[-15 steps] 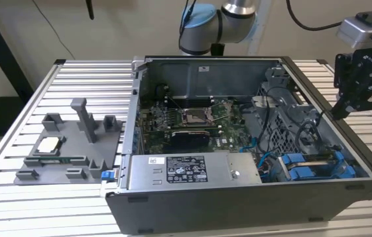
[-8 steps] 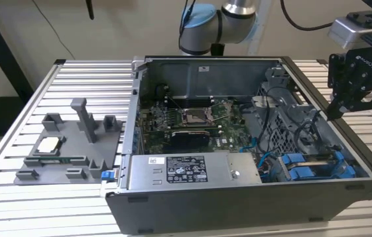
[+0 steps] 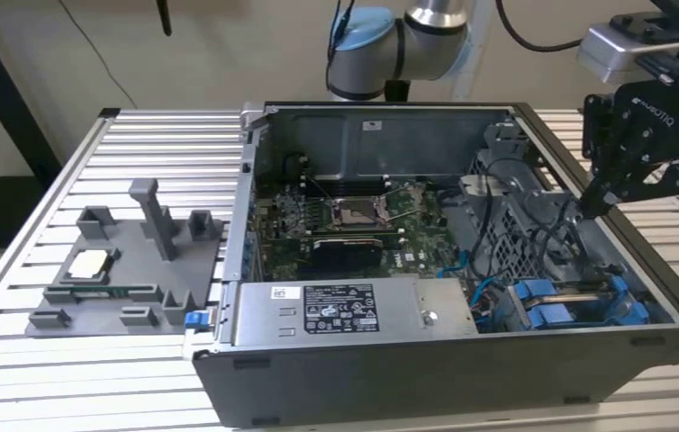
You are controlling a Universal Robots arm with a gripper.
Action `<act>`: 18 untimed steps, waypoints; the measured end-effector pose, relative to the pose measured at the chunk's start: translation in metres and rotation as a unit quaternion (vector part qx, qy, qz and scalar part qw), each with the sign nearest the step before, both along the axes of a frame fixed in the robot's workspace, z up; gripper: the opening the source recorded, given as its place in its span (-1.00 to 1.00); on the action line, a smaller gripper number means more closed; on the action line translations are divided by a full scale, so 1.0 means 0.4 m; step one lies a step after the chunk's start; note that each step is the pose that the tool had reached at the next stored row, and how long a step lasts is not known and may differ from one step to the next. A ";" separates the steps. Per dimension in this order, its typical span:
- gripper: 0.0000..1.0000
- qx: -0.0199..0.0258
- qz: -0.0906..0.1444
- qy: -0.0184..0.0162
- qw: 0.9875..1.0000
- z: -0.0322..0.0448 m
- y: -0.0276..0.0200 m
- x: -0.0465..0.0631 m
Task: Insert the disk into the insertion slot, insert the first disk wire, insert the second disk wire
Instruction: 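Insert the second disk wire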
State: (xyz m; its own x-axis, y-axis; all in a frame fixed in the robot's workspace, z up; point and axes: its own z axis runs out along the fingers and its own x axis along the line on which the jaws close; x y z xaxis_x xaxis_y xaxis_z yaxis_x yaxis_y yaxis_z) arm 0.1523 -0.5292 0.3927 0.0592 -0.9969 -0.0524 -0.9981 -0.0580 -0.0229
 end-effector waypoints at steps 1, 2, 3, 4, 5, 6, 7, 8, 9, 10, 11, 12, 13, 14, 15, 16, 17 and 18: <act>-0.68 0.000 0.000 0.000 1.000 0.000 -0.002 -0.007; -0.68 0.000 0.000 0.000 1.000 0.000 -0.005 -0.014; -0.68 0.000 0.000 0.000 1.000 0.000 -0.008 -0.019; -0.68 0.000 0.000 0.000 1.000 0.000 -0.012 -0.025; -0.68 0.000 0.001 0.000 1.000 0.000 -0.017 -0.030; -0.68 0.000 0.001 0.000 1.000 0.000 -0.024 -0.035; -0.68 0.000 0.001 0.000 1.000 0.000 -0.031 -0.039; -0.68 0.000 0.001 0.000 1.000 0.000 -0.038 -0.043; -0.68 0.000 0.002 0.000 1.000 0.000 -0.045 -0.047; -0.68 0.000 0.002 0.000 1.000 0.000 -0.049 -0.051; -0.68 0.000 0.003 0.000 1.000 0.000 -0.052 -0.055; -0.68 0.000 0.003 0.000 1.000 -0.001 -0.054 -0.059; -0.68 0.000 0.004 0.000 1.000 -0.001 -0.054 -0.061; -0.68 0.000 0.004 0.000 1.000 -0.001 -0.054 -0.061; -0.68 0.000 0.004 0.000 1.000 -0.001 -0.054 -0.061; -0.68 0.000 0.004 0.000 1.000 -0.001 -0.054 -0.061; -0.68 0.000 0.004 0.000 1.000 -0.001 -0.054 -0.061; -0.68 0.000 0.004 0.000 1.000 -0.001 -0.054 -0.061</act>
